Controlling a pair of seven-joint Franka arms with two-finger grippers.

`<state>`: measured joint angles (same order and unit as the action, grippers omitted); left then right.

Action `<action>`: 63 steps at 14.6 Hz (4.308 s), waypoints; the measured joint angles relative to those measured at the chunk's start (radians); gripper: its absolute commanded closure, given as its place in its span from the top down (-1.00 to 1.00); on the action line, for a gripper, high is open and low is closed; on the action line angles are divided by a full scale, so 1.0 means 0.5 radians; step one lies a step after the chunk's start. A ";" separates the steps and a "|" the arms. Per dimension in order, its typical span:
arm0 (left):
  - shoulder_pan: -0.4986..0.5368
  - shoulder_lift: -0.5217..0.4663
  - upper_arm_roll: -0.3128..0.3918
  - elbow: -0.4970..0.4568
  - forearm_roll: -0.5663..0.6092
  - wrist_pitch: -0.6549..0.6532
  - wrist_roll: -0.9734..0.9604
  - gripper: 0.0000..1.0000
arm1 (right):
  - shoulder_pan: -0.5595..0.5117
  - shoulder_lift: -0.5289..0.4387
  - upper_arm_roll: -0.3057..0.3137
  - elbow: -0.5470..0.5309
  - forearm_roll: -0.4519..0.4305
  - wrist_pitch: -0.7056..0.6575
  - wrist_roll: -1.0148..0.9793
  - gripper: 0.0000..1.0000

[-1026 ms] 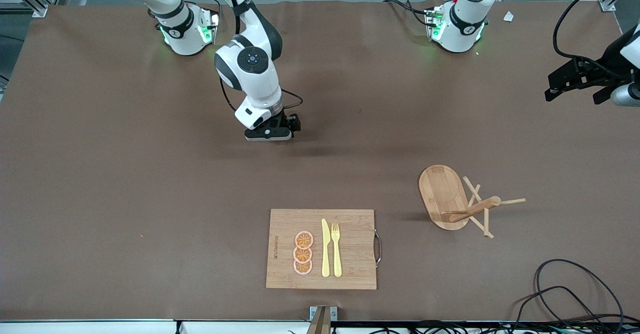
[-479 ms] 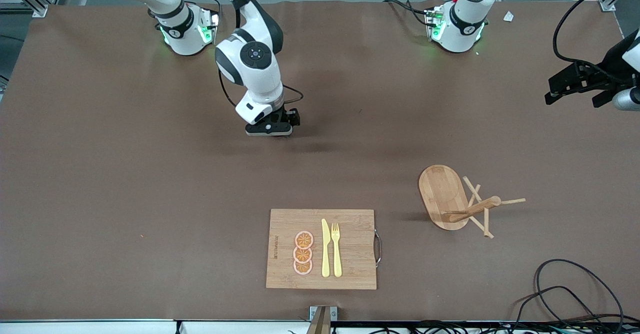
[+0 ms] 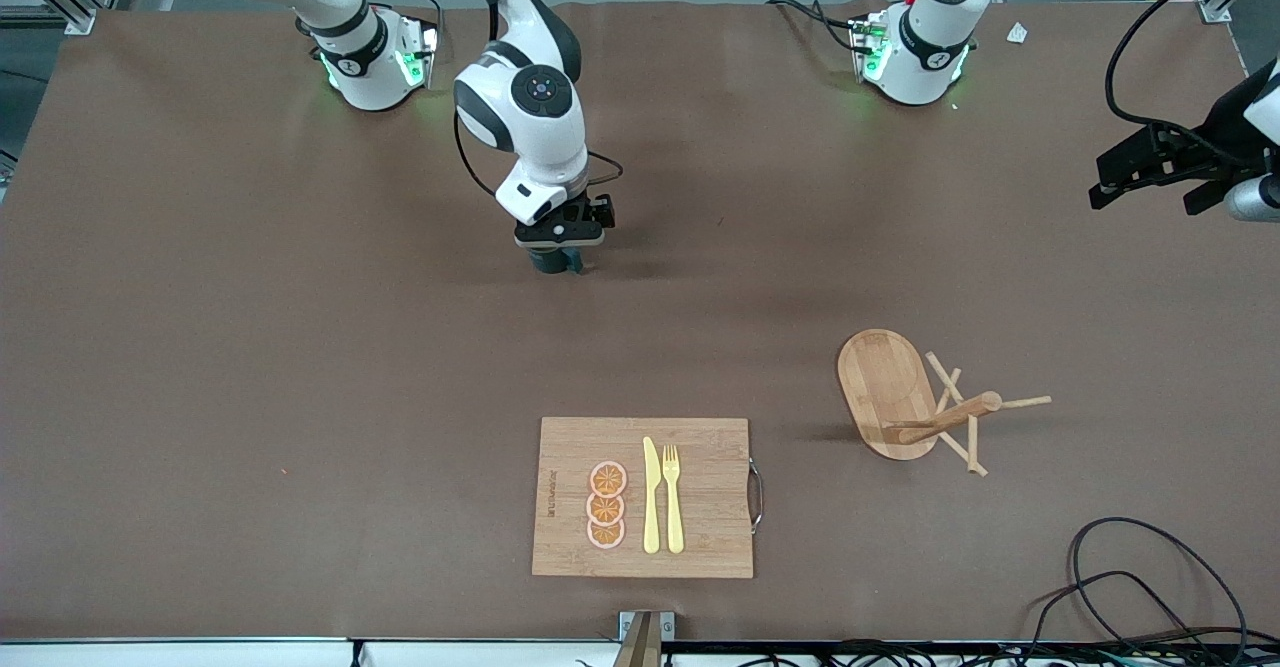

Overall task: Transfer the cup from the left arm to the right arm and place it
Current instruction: 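Close the right gripper on the teal mug rim and lift it, then carry the teal mug with the right gripper away from the cutting board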

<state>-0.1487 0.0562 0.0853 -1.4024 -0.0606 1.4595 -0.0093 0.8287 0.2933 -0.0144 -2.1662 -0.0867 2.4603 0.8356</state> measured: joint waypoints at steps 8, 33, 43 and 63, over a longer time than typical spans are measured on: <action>0.003 0.003 0.003 -0.003 -0.031 0.000 -0.008 1.00 | 0.000 0.013 -0.006 -0.008 0.000 0.043 0.004 0.60; 0.011 0.012 0.016 -0.028 0.034 0.059 -0.057 1.00 | -0.048 -0.006 -0.035 0.032 -0.016 -0.162 -0.190 -0.99; 0.011 0.012 0.016 -0.028 0.034 0.059 -0.057 1.00 | -0.558 -0.212 -0.048 0.019 -0.017 -0.299 -0.853 -0.99; 0.011 0.012 0.015 -0.030 0.034 0.059 -0.057 1.00 | -1.758 0.011 -0.057 0.103 -0.016 0.192 -1.939 -0.99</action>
<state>-0.1433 0.0623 0.0930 -1.4173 -0.0436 1.4891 -0.0378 -0.0505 0.2986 -0.0429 -2.1144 -0.0948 2.5564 -0.1341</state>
